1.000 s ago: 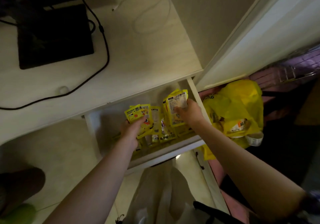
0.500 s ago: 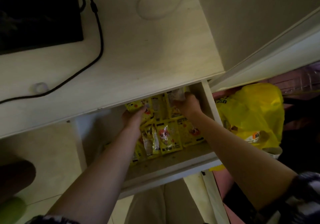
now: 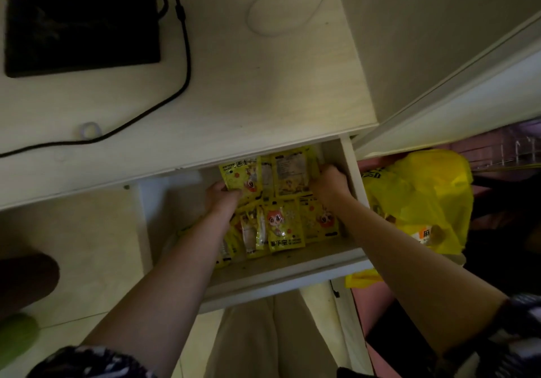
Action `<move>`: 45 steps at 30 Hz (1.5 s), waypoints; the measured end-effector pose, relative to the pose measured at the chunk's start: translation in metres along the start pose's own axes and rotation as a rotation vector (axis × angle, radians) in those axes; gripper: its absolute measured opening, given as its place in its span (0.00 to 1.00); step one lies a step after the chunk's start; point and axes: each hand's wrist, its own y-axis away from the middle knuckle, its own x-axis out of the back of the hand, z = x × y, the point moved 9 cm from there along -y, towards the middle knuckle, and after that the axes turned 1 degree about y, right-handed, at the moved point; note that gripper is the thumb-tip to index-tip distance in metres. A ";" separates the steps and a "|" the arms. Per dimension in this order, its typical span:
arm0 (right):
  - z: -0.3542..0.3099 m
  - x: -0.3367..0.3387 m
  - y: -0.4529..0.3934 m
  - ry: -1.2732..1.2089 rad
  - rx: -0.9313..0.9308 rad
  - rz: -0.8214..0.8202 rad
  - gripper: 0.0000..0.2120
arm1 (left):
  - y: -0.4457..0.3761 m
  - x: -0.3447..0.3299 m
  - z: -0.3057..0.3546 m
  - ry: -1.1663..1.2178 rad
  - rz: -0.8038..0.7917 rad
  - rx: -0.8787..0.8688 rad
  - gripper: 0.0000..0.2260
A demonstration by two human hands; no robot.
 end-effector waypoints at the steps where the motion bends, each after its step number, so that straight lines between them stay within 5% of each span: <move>1: 0.000 0.002 0.005 0.007 0.001 -0.001 0.12 | 0.003 0.003 0.001 -0.022 -0.008 -0.011 0.14; 12: -0.007 0.025 0.093 0.179 0.168 -0.068 0.10 | 0.091 0.072 0.006 0.078 0.061 -0.213 0.11; 27: -0.067 -0.018 0.223 0.534 0.734 -0.064 0.11 | 0.248 0.168 -0.056 -0.069 0.316 -0.454 0.08; 33: -0.086 -0.089 0.280 0.791 0.909 -0.138 0.13 | 0.286 0.209 -0.114 -0.112 0.405 -0.359 0.09; 45: -0.128 -0.252 0.417 0.889 1.231 -0.338 0.10 | 0.320 0.320 -0.261 -0.055 0.594 -0.121 0.09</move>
